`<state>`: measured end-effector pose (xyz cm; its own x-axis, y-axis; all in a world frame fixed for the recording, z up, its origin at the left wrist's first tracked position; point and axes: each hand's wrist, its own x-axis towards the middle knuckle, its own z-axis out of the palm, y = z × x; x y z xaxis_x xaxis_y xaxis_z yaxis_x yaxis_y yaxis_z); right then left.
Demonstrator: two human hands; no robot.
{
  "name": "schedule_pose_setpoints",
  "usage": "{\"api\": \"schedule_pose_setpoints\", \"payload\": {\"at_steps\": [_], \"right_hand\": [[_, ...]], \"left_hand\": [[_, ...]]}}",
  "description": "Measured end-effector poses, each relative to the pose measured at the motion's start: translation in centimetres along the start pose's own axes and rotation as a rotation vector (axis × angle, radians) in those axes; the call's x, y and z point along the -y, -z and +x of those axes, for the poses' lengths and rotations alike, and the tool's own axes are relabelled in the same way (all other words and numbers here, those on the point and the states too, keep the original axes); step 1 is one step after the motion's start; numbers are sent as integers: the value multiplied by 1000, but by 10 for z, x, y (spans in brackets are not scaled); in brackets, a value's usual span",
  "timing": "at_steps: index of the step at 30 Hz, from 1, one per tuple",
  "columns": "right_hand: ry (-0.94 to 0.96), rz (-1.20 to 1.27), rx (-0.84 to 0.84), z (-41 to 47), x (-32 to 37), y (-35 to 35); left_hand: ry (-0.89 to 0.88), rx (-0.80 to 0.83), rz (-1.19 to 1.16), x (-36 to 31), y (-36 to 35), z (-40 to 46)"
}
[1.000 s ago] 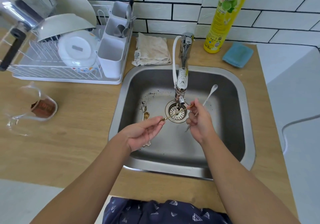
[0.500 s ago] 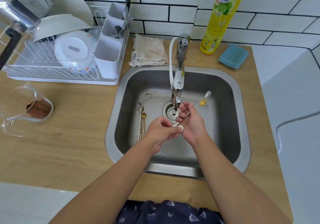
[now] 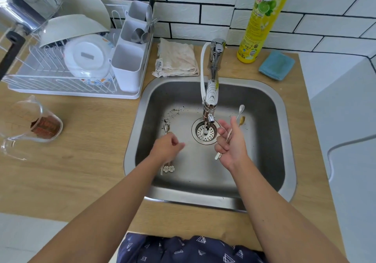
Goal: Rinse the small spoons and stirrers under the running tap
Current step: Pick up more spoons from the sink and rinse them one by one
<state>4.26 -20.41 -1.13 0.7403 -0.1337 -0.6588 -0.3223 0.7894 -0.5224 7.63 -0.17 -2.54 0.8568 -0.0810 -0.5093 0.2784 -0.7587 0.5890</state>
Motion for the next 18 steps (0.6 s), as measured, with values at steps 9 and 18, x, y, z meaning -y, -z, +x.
{"api": "schedule_pose_setpoints", "payload": {"at_steps": [9, 18], "right_hand": [[-64, 73, 118, -3, 9, 7], [-62, 60, 155, -3, 15, 9]], "left_hand": [[112, -138, 419, 24, -27, 28], [204, -91, 370, 23, -16, 31]]}}
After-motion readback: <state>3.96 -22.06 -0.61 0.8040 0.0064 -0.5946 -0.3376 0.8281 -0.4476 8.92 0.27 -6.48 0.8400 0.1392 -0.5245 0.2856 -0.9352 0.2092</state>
